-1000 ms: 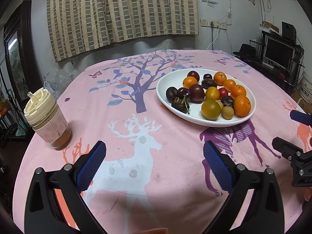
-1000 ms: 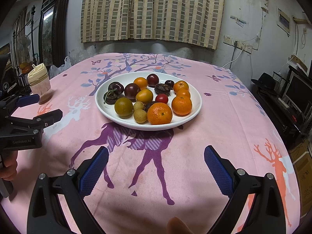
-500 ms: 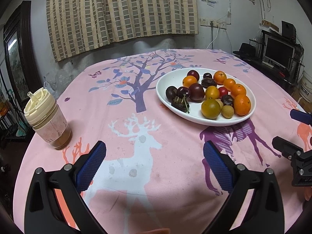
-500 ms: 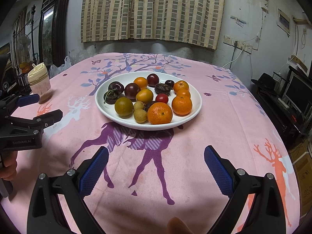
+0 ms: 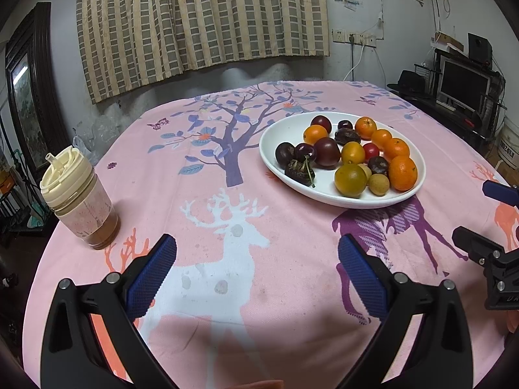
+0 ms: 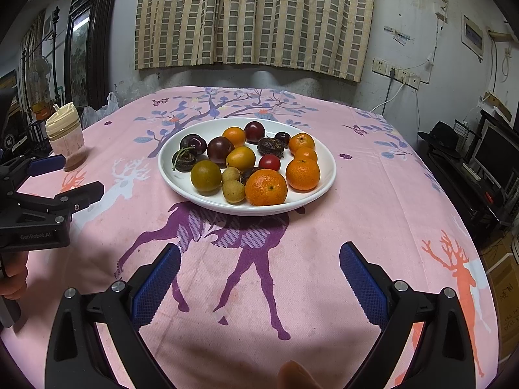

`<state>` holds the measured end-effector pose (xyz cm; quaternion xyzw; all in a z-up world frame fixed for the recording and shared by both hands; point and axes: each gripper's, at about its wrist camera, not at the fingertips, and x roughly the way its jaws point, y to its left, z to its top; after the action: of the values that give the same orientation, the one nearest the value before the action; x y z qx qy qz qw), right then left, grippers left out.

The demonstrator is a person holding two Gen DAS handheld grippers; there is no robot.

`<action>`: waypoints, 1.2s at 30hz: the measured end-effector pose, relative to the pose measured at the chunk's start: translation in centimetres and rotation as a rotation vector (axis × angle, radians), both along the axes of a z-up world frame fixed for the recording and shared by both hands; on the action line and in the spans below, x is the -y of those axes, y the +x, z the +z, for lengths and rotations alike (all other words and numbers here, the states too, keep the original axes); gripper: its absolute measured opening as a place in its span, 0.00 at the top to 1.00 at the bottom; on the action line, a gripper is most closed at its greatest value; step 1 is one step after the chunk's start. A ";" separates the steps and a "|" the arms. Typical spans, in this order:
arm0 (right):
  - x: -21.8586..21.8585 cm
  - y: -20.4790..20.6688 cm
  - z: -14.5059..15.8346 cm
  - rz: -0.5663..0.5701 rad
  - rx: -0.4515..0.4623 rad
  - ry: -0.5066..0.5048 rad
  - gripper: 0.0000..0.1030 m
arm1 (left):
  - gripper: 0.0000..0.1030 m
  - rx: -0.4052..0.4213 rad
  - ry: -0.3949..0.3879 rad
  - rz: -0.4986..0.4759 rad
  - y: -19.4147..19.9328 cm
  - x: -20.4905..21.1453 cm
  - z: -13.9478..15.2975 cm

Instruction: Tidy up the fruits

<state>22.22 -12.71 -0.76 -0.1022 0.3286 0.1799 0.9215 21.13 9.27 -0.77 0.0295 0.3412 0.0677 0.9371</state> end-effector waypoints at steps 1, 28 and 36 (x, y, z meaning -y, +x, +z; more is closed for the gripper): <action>0.0 0.0 0.0 0.000 0.000 0.000 0.04 | 0.05 0.000 0.000 0.000 0.1 0.1 0.0; -0.1 0.0 0.0 0.001 0.000 -0.002 0.04 | 0.05 -0.002 0.003 0.000 0.1 0.2 0.0; -0.1 0.0 0.0 0.001 0.001 -0.004 0.04 | 0.05 -0.004 0.003 0.001 0.1 0.1 0.1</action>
<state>22.19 -12.59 -0.76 -0.1041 0.3284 0.1796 0.9214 21.26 9.16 -0.65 0.0308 0.3428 0.0687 0.9364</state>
